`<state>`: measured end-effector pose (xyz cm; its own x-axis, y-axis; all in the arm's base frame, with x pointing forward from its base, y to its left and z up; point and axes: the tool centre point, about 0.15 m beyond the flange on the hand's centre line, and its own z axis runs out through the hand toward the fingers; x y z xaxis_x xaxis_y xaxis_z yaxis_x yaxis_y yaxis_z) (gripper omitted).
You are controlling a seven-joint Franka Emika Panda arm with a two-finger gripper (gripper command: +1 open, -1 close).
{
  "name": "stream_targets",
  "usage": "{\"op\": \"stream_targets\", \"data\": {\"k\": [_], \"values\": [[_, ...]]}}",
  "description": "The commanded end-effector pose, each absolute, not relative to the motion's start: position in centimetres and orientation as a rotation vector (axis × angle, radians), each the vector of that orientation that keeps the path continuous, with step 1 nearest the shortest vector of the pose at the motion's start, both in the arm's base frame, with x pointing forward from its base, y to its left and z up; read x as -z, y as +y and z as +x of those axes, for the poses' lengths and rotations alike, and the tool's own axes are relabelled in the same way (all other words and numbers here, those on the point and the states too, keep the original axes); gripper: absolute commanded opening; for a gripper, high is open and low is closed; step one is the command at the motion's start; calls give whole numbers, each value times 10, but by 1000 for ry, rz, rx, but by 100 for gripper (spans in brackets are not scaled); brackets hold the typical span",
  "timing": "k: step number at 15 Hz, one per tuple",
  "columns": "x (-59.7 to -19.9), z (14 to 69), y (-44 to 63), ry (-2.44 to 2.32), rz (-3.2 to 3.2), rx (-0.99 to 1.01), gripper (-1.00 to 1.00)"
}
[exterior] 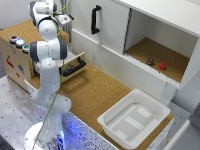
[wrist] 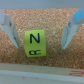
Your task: Go towards the drawer and store the yellow object
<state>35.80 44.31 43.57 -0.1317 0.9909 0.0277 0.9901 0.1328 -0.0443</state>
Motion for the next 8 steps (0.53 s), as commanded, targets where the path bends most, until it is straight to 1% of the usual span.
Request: {"op": "stream_targets", "data": {"k": [1,8], "values": [[-432,349,434,-2270,-2025,28,-100],[-459,344,407,-2181,-2096,127,-100]]}}
